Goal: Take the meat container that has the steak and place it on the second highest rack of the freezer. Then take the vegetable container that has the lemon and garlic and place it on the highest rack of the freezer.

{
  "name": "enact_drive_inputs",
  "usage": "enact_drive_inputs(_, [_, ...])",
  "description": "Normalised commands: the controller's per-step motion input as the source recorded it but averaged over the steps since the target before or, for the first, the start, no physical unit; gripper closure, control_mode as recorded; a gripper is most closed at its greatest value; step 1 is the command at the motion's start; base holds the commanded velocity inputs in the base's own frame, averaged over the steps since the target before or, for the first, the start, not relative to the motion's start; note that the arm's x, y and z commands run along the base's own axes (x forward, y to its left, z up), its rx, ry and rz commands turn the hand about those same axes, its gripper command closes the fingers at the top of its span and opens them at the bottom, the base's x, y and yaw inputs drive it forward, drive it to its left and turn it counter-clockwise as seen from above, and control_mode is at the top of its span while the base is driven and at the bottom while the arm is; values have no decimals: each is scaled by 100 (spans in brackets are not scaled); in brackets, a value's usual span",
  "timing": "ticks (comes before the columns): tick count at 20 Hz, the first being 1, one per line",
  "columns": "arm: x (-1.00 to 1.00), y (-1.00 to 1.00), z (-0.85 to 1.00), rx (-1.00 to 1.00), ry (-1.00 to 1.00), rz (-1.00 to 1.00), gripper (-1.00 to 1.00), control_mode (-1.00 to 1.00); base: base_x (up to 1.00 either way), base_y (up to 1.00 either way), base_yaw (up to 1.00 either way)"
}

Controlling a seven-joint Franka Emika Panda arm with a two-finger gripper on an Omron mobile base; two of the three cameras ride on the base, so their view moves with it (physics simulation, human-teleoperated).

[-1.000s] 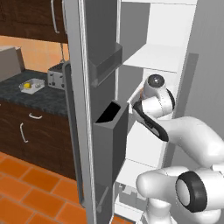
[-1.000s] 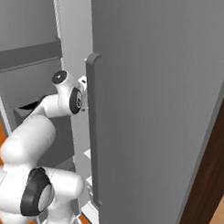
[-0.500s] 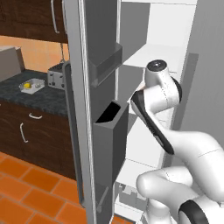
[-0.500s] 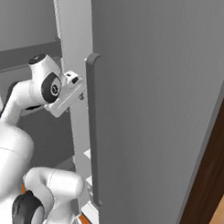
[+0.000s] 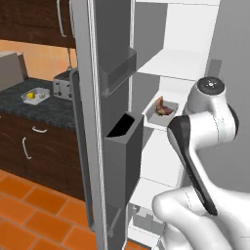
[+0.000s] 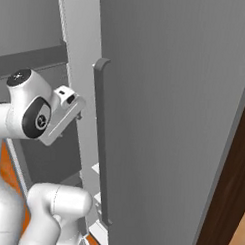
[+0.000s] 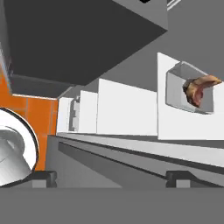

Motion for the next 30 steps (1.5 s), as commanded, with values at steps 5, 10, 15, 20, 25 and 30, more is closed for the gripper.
enact_drive_inputs(5, [-74, 1, 4, -6, -7, 5, -100, -100, 0, 0, 0])
enact_drive_inputs(10, [0, 0, 0, 0, 0, 0, -100, 100, -97, 0, 1])
enact_drive_inputs(15, [0, 0, 0, 0, 0, 0, -100, 100, -89, 11, 21])
enact_drive_inputs(20, [0, 0, 0, 0, 0, 0, -100, 100, -36, 40, 59])
enact_drive_inputs(25, [0, 0, 0, 0, 0, 0, -100, 100, -9, 43, 69])
enact_drive_inputs(30, [0, 0, 0, 0, 0, 0, -100, 100, -1, 43, 70])
